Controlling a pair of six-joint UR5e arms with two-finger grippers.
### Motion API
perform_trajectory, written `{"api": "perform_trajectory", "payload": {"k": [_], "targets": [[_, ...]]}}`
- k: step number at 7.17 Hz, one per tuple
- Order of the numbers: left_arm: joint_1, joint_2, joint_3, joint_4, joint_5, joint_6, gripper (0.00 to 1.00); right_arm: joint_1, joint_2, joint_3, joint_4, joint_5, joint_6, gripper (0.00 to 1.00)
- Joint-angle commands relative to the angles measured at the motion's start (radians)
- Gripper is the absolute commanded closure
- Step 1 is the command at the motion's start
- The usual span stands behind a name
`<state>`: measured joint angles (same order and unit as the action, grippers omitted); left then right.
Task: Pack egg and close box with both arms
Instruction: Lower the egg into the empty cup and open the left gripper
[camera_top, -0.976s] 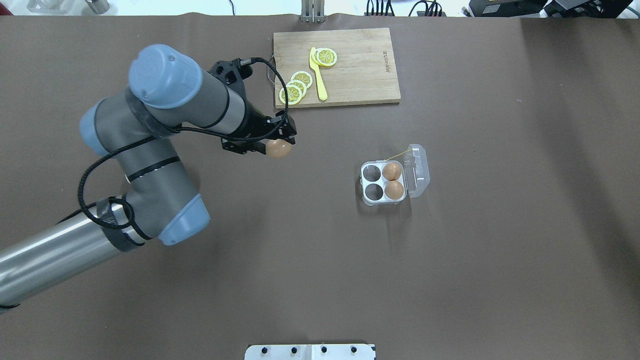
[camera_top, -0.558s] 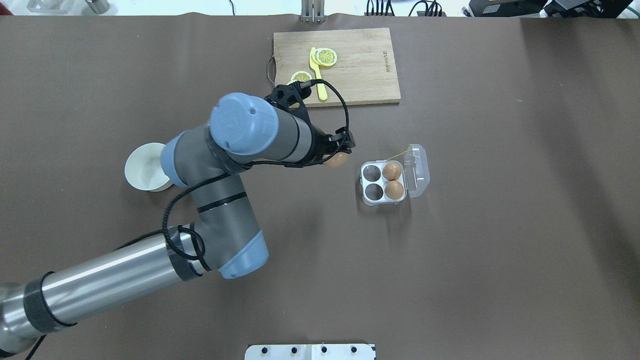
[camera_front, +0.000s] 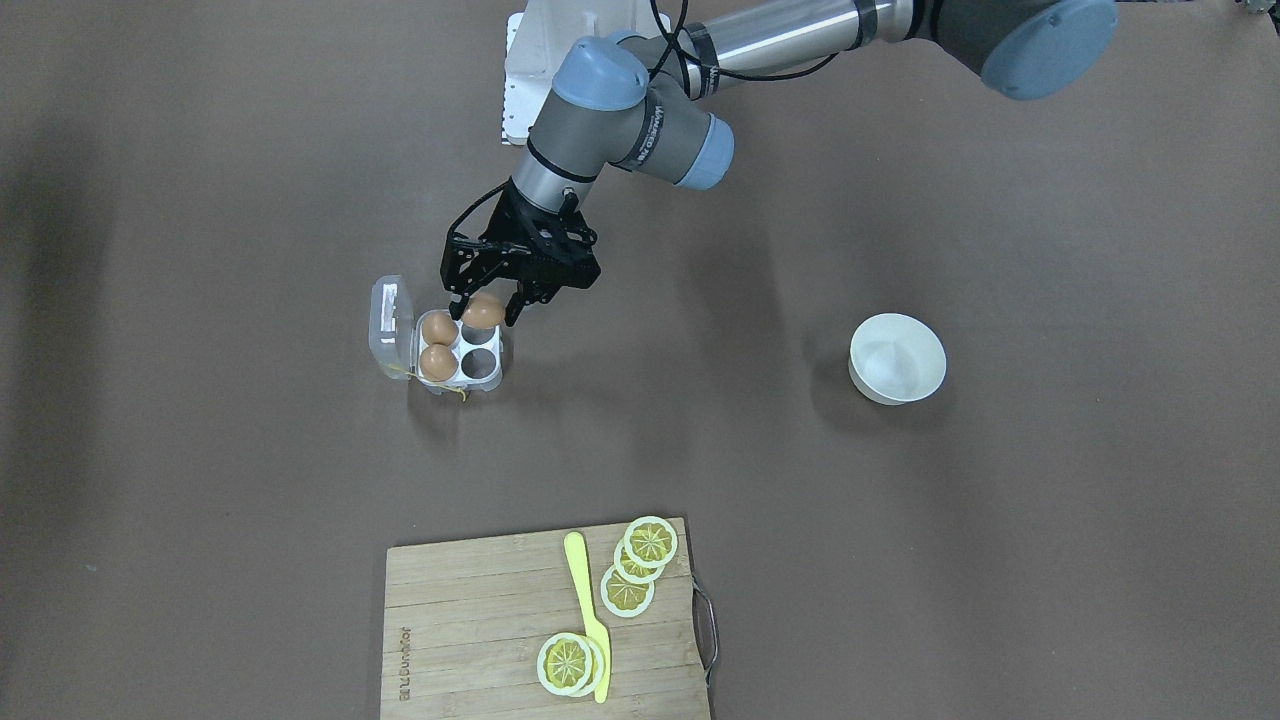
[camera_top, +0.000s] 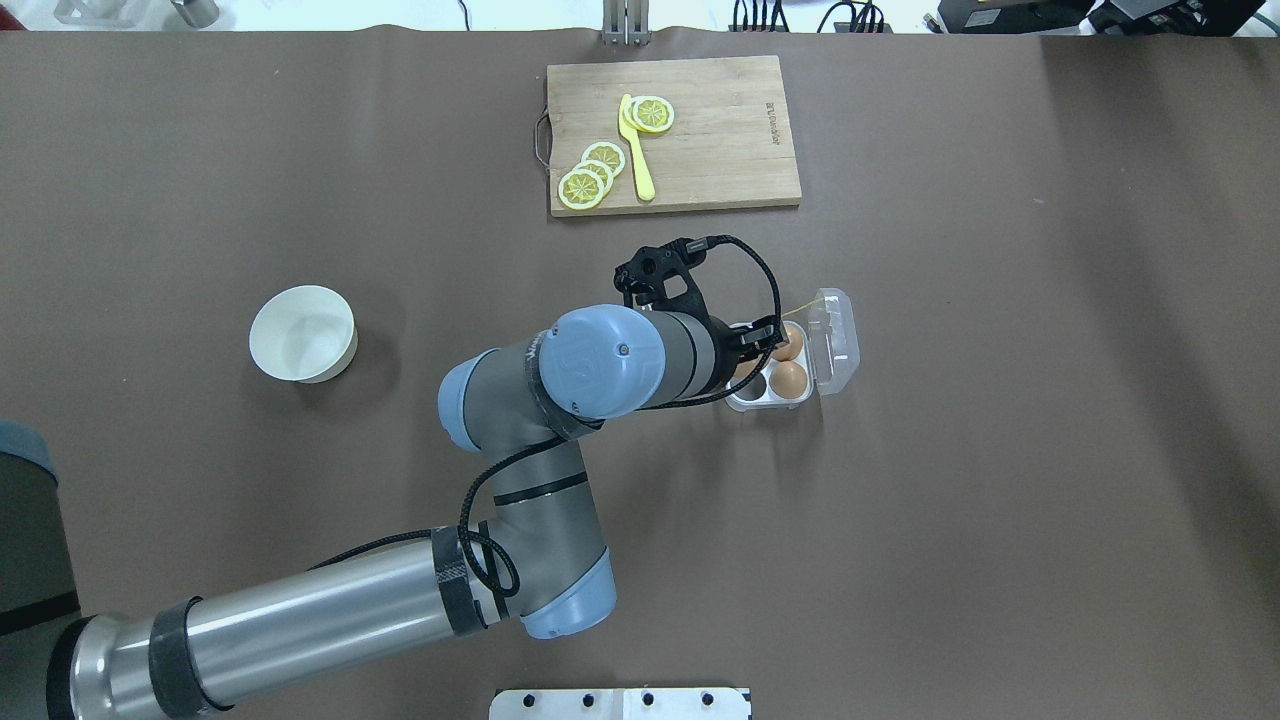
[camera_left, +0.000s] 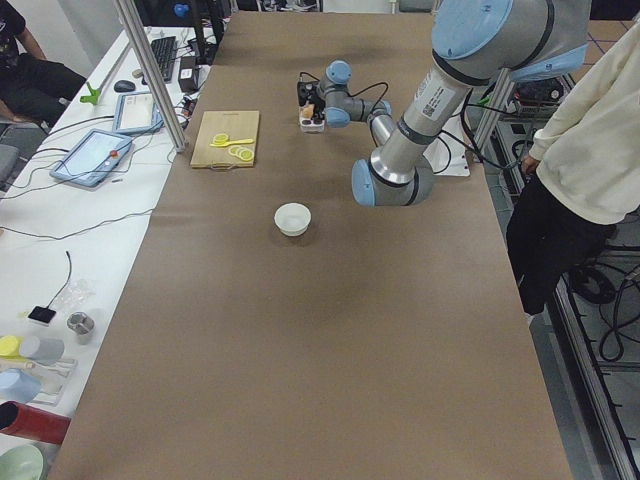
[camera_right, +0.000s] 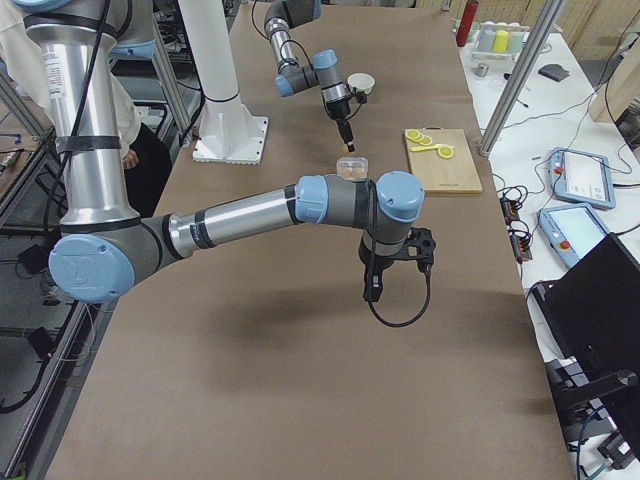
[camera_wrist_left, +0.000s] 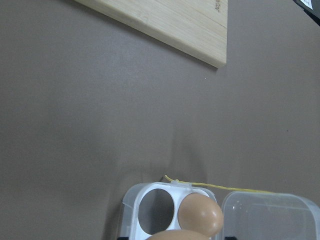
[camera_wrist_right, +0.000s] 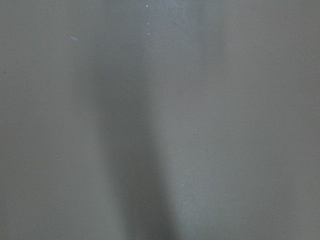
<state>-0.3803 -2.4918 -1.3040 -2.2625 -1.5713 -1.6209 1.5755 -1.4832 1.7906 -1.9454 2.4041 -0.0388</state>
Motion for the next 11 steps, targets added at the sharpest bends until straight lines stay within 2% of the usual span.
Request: {"api": "perform_trajectory", "payload": {"k": [1, 4, 8, 11], "targets": [[0.020, -0.021, 0.023, -0.002, 0.019, 0.000, 0.62, 0.000, -0.003, 0.001, 0.000, 0.001, 0.000, 0.00], [0.020, -0.039, 0.068, -0.031, 0.028, 0.001, 0.62, 0.000, -0.003, 0.000, 0.000, 0.001, 0.000, 0.00], [0.017, -0.038, 0.074, -0.035, 0.057, 0.001, 0.61, 0.000, -0.003, 0.000, 0.002, -0.005, -0.001, 0.00], [0.014, -0.038, 0.074, -0.035, 0.063, 0.001, 0.48, 0.000, -0.005, 0.000, 0.002, 0.000, -0.001, 0.00]]}}
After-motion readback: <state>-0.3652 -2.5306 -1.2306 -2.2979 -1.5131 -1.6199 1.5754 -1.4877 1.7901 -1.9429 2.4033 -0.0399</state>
